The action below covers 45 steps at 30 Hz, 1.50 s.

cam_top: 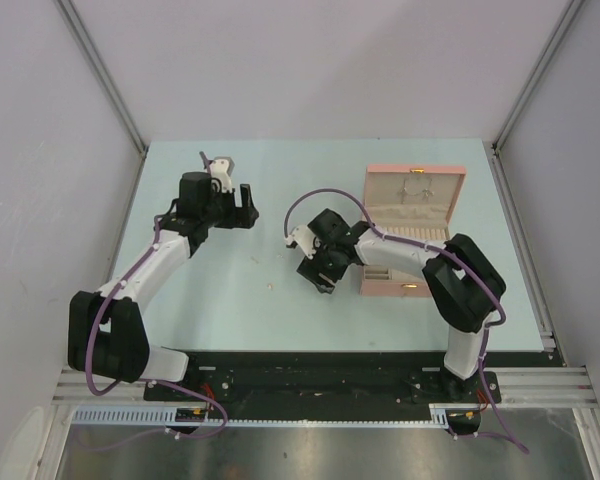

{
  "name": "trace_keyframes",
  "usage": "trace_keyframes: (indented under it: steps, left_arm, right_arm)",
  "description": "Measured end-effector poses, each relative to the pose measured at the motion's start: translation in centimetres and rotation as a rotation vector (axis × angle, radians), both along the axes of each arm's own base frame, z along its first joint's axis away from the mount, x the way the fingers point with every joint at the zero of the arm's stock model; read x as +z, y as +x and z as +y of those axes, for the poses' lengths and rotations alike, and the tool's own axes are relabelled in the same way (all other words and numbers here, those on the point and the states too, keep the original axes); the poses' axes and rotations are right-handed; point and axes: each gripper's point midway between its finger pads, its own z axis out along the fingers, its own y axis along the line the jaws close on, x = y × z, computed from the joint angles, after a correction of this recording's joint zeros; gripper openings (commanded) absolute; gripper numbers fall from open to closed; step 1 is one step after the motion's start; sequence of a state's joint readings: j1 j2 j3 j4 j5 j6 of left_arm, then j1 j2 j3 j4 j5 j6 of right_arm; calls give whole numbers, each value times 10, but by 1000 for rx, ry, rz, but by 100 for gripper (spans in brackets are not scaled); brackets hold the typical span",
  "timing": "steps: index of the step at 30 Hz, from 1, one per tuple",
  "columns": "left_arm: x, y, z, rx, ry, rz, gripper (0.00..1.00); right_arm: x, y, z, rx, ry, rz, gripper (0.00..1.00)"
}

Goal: Organize the mixed jewelry

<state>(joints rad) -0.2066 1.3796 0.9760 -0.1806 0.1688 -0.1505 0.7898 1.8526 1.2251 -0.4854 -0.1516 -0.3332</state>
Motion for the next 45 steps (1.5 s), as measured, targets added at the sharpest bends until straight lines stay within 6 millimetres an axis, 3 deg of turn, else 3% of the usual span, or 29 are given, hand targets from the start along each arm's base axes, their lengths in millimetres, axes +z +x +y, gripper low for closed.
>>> trace_keyframes:
  steps: [6,13,17,22,26,33,45]
  left_arm:
    - [1,-1,-3,-22,-16,2,88]
    - [3,-6,-14,-83,-49,5,88]
    - [4,-8,-19,-121,-61,3,88]
    - [1,-10,-24,-158,-68,12,88]
    - [-3,-10,-25,-173,-62,18,88]
    - [-7,-11,-27,-202,-54,21,88]
    - [-9,-10,-26,-211,-40,16,88]
  right_arm:
    - [29,2,-6,55,-35,-45,56]
    - [107,9,-26,156,-29,-191,58]
    - [147,19,-64,151,-17,-264,61]
    - [172,35,-132,77,-60,-307,64]
    - [177,35,-178,44,-103,-294,62]
    - [168,25,-249,-15,-164,-203,58]
    - [134,3,-288,72,-207,-118,46]
